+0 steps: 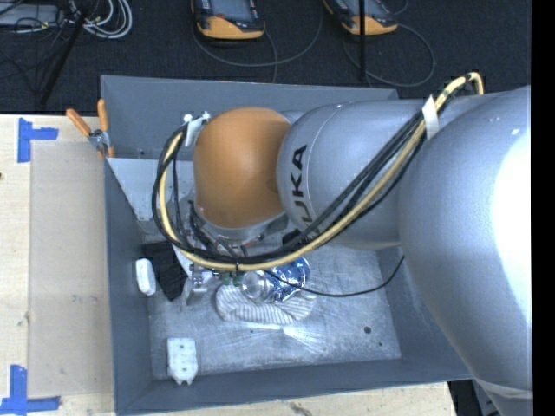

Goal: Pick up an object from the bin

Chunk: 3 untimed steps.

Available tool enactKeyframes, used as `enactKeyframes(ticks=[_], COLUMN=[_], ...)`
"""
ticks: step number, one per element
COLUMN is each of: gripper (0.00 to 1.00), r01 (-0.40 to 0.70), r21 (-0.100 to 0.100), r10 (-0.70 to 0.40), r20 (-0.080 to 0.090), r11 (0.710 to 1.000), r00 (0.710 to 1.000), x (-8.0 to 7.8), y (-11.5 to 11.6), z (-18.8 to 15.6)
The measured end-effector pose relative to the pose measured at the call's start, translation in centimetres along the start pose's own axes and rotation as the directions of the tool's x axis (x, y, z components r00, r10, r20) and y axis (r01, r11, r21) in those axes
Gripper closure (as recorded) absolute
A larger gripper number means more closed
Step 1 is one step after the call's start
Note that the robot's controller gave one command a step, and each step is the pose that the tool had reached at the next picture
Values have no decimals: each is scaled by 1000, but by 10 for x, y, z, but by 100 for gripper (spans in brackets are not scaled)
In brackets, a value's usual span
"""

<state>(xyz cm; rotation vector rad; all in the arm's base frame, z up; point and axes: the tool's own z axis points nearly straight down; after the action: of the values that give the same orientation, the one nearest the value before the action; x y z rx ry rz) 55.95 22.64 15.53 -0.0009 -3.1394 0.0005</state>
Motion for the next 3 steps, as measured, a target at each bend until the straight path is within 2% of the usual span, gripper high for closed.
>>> enactKeyframes(ticks=[1, 2, 3], gripper=[100, 100, 100], r01=[20, 19, 14], r21=[-14, -14, -1], r10=[-20, -19, -14], r20=[4, 5, -1], r11=[1000, 1000, 1000], r00=[1000, 1000, 1000], x=[-42, -42, -41], y=[-15, -15, -21], z=[73, 73, 39])
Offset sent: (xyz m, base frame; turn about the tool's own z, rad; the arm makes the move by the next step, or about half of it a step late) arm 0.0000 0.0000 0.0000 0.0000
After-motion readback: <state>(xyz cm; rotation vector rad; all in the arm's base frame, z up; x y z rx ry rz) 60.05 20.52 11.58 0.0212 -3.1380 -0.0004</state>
